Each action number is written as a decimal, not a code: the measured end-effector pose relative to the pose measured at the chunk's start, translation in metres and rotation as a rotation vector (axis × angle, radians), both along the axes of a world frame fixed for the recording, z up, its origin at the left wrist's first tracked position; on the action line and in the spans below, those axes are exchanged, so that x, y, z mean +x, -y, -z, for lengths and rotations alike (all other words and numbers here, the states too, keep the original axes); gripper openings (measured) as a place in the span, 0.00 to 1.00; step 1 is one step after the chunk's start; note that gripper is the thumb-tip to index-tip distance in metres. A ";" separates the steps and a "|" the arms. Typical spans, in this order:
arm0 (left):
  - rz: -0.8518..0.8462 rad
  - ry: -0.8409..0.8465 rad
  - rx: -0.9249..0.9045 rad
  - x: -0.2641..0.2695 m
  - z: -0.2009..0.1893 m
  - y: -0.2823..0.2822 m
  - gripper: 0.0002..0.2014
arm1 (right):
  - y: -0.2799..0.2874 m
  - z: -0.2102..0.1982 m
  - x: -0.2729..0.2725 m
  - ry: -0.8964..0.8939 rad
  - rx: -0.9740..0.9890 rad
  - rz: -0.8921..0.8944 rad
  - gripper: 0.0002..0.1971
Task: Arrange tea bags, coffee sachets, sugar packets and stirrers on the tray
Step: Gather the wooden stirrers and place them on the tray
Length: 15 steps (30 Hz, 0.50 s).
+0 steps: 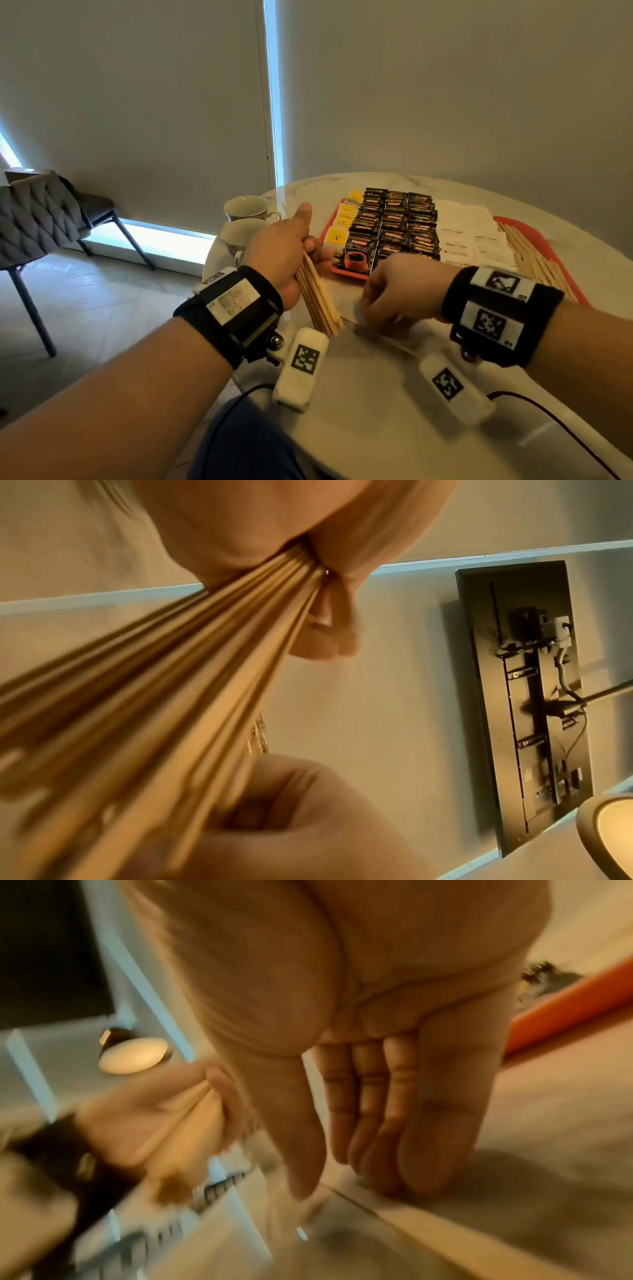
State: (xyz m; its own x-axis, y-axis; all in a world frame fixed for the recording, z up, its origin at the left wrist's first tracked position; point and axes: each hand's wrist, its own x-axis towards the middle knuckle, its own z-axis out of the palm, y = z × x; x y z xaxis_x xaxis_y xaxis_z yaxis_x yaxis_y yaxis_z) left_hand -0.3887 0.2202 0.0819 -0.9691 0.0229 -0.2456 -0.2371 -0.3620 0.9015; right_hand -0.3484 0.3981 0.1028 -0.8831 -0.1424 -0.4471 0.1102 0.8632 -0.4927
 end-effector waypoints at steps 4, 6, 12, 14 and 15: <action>0.085 0.007 -0.013 0.002 -0.003 0.004 0.17 | 0.015 0.005 0.003 -0.069 0.286 -0.198 0.14; 0.110 0.008 -0.011 0.002 -0.004 0.002 0.19 | 0.021 0.003 0.002 -0.081 0.338 -0.232 0.14; 0.073 -0.033 0.035 0.002 -0.005 -0.004 0.14 | 0.007 -0.017 -0.002 -0.247 -0.081 0.059 0.03; 0.041 -0.072 0.051 -0.001 -0.004 -0.006 0.31 | 0.004 -0.029 -0.002 -0.352 -0.420 0.182 0.03; 0.049 -0.111 0.049 -0.003 -0.004 -0.010 0.30 | 0.006 -0.032 -0.002 -0.368 -0.541 0.181 0.03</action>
